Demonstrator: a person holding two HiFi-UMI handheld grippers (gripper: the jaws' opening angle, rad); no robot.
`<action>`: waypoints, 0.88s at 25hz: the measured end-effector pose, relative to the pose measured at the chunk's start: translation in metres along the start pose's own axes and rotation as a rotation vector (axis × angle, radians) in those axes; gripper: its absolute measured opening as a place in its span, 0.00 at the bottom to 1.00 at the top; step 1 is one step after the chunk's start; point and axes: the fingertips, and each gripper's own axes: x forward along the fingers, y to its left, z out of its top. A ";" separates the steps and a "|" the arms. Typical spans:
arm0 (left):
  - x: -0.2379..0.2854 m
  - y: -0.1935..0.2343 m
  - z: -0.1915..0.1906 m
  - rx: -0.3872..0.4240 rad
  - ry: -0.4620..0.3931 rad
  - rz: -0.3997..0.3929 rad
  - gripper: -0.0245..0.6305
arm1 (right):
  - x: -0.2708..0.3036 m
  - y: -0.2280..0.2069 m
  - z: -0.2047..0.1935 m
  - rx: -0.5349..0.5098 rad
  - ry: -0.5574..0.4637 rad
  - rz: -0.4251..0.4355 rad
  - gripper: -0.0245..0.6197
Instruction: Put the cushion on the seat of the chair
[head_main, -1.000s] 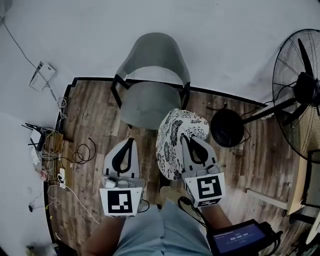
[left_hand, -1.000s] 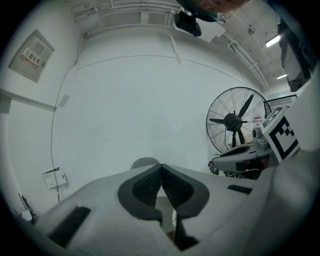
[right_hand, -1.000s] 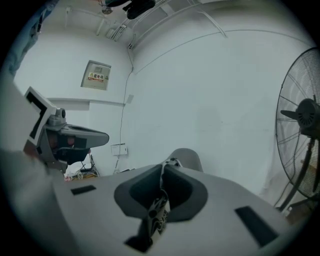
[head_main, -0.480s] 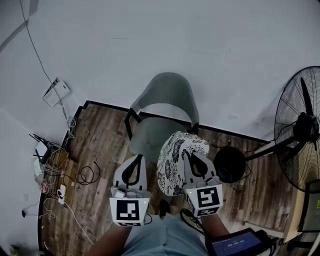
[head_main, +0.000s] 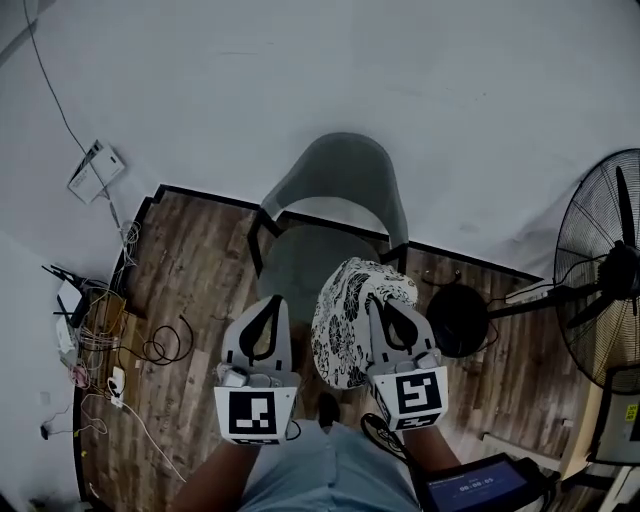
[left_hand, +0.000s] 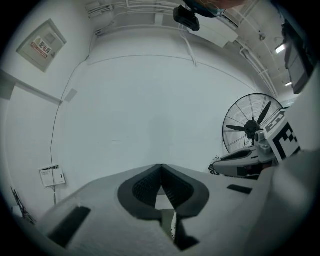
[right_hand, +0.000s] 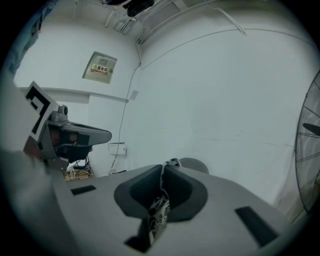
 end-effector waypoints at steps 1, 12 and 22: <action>0.008 0.005 -0.002 -0.004 0.004 -0.001 0.05 | 0.009 -0.002 -0.002 0.000 0.006 -0.001 0.06; 0.065 0.067 -0.035 -0.059 0.078 0.004 0.05 | 0.107 0.002 -0.025 -0.004 0.106 0.011 0.06; 0.098 0.142 -0.079 -0.079 0.162 0.036 0.05 | 0.210 0.032 -0.051 -0.001 0.176 0.053 0.06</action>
